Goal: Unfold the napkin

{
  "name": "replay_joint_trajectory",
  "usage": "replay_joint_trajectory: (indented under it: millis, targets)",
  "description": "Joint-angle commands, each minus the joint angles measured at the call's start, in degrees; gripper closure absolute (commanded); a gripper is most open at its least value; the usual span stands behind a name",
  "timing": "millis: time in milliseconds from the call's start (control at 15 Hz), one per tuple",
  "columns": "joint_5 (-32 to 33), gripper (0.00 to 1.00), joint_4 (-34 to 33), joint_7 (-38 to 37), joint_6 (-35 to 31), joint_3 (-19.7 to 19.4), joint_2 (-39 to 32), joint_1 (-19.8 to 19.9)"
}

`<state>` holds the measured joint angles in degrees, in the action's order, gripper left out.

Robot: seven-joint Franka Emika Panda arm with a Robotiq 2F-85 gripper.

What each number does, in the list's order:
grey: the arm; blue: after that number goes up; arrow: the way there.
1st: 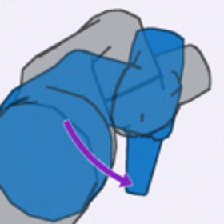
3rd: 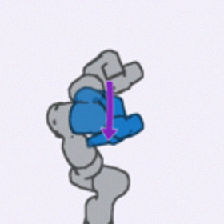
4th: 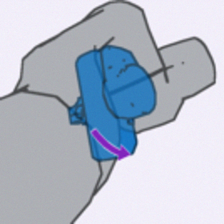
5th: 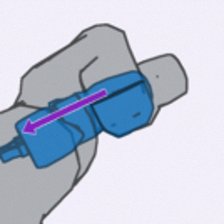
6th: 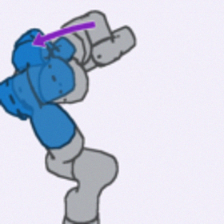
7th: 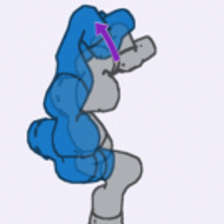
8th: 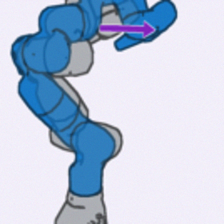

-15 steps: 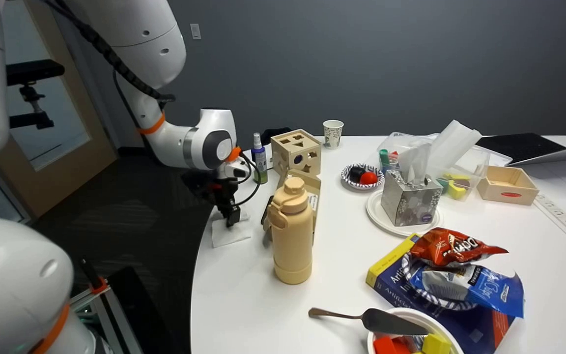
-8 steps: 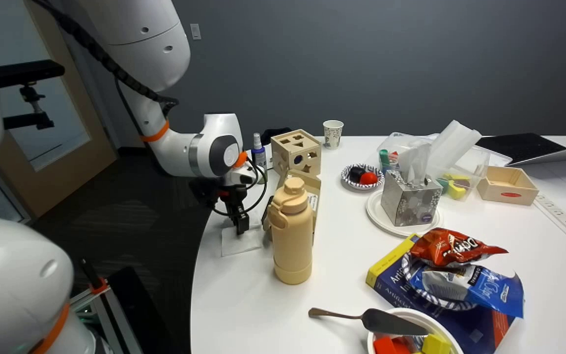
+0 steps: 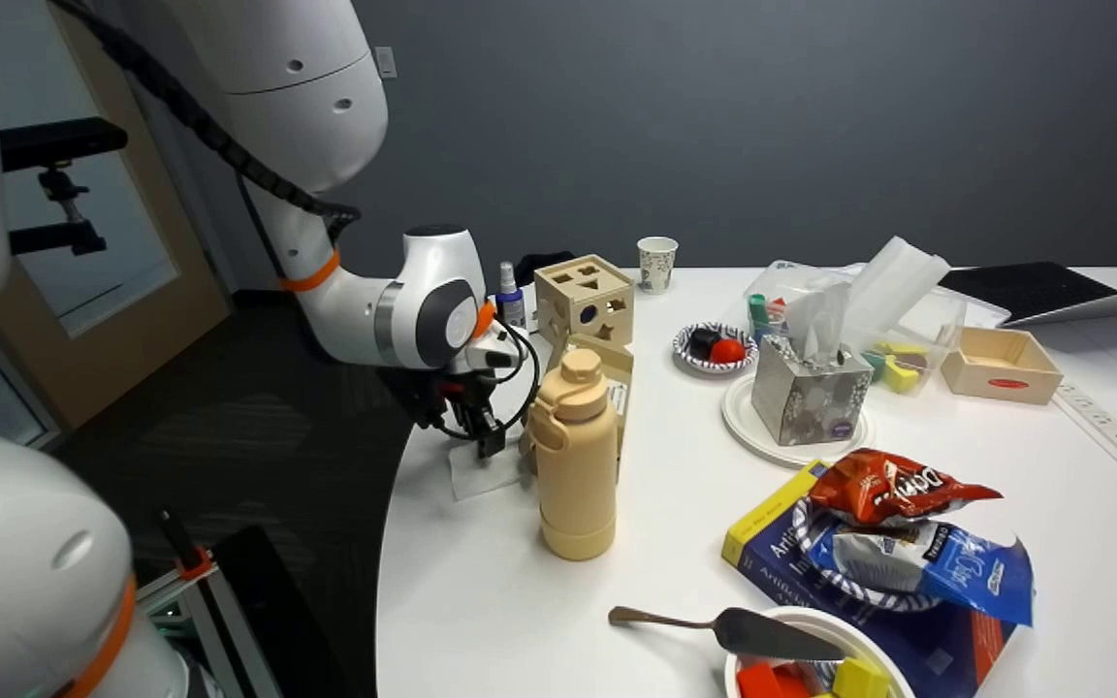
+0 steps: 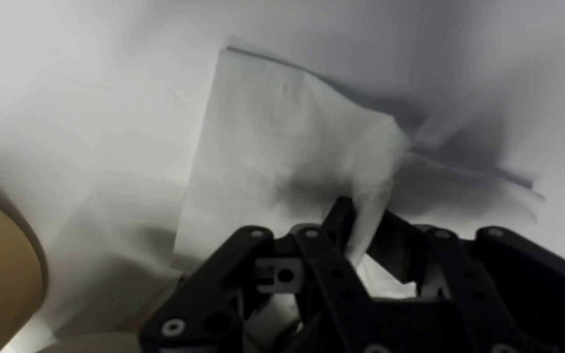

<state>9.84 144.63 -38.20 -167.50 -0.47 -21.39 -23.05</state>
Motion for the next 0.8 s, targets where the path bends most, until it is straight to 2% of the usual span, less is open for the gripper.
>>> replay_joint_trajectory:
  millis: [0, 200, 467, 733]
  targets:
    - [-7.51, 0.97, 2.98, 10.21, -1.87, 7.09, 0.32, 6.15]
    - [-12.78, 0.97, 3.87, 13.62, 2.58, 9.27, 1.9, 7.6]
    - [-12.52, 0.97, 5.51, 7.33, 10.42, 5.29, 4.87, 4.23]
    - [-11.47, 0.97, 7.56, 1.13, 15.16, 3.53, 6.35, 4.54]
